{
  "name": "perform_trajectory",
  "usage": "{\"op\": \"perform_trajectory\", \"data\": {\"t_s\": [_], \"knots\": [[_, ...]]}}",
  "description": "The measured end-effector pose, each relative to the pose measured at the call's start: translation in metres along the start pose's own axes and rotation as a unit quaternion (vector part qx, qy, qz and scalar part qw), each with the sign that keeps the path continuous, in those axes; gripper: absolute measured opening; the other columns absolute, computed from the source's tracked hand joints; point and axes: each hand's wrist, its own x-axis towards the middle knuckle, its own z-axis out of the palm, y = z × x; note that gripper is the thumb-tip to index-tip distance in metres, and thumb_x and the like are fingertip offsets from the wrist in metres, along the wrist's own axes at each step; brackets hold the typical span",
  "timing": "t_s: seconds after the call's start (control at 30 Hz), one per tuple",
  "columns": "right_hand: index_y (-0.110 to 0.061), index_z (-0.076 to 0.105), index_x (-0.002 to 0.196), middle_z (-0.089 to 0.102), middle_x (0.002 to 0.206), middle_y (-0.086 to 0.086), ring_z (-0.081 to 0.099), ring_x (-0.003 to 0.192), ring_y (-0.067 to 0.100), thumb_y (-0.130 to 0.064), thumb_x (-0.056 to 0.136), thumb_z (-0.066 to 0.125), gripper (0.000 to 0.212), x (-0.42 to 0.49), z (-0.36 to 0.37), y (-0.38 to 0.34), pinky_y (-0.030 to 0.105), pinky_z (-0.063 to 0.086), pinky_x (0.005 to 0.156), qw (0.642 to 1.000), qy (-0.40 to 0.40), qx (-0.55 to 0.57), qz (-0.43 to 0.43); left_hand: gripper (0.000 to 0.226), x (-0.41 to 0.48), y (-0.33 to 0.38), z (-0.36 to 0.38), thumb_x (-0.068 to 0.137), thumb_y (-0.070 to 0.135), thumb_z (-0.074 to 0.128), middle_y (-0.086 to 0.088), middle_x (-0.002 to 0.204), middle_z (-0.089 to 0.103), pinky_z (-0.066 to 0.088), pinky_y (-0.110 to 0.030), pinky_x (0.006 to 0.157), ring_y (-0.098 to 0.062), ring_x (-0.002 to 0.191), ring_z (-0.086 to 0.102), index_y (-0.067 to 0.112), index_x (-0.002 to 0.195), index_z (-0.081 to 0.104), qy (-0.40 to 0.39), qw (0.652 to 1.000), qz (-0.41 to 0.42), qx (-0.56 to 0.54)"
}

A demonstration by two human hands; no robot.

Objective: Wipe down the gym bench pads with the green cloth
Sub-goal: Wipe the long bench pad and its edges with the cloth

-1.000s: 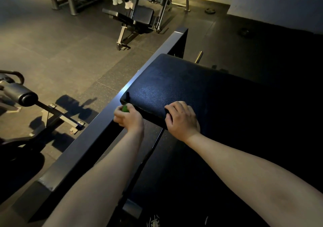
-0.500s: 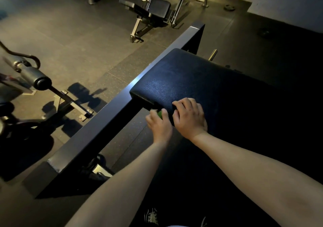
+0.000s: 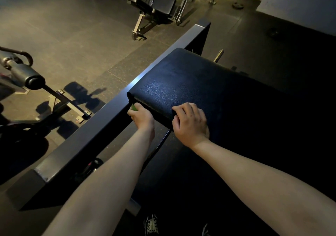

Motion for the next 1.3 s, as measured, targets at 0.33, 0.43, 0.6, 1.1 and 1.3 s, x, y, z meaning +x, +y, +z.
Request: {"op": "perform_trajectory", "data": {"t_s": [0.33,0.43,0.6,1.1,1.3], "knots": [[-0.013,0.066,0.124,0.064,0.12,0.006,0.055,0.117,0.03,-0.024,0.09,0.054,0.038,-0.009,-0.014,0.01,0.045,0.049,0.095,0.994,-0.072,0.058,-0.057,0.029,-0.086,-0.05,-0.002,0.104,0.025,0.042,-0.022,0.13,0.044,0.035,-0.033,0.096,-0.033,0.117,0.047,0.004,0.123,0.042,-0.04,0.99,0.11,0.081],[-0.013,0.068,0.118,0.066,0.124,0.007,0.058,0.118,0.031,-0.022,0.084,0.058,0.037,-0.021,-0.03,0.029,0.046,0.048,0.097,0.99,-0.088,0.051,-0.098,0.027,-0.108,-0.062,-0.006,0.104,0.023,0.045,-0.027,0.121,0.047,0.035,-0.03,0.087,-0.036,0.108,0.05,0.001,0.119,0.047,-0.064,0.982,0.14,0.112],[-0.023,0.068,0.115,0.066,0.122,-0.003,0.059,0.111,0.025,-0.032,0.078,0.069,0.038,-0.058,-0.057,0.063,0.044,0.047,0.086,0.994,-0.066,0.004,-0.09,0.024,-0.164,-0.09,-0.013,0.103,0.025,0.05,-0.015,0.111,0.043,0.04,-0.03,0.09,-0.031,0.094,0.052,0.005,0.115,0.048,-0.126,0.968,0.17,0.136],[-0.023,0.069,0.106,0.067,0.12,-0.002,0.059,0.116,0.021,-0.026,0.072,0.058,0.035,-0.074,-0.056,0.067,0.04,0.051,0.094,0.994,-0.024,0.086,-0.057,0.032,-0.138,-0.05,0.008,0.105,0.026,0.044,-0.02,0.138,0.034,0.035,-0.022,0.095,-0.026,0.11,0.049,0.013,0.134,0.047,-0.058,0.979,0.175,0.092],[-0.019,0.07,0.113,0.065,0.128,-0.001,0.055,0.126,0.02,-0.02,0.077,0.059,0.037,-0.077,-0.066,0.072,0.037,0.046,0.102,0.987,-0.065,0.138,-0.045,0.024,-0.165,-0.08,0.006,0.103,0.02,0.048,-0.016,0.126,0.036,0.031,-0.015,0.091,-0.028,0.103,0.049,0.008,0.123,0.052,-0.087,0.96,0.219,0.155]]}}
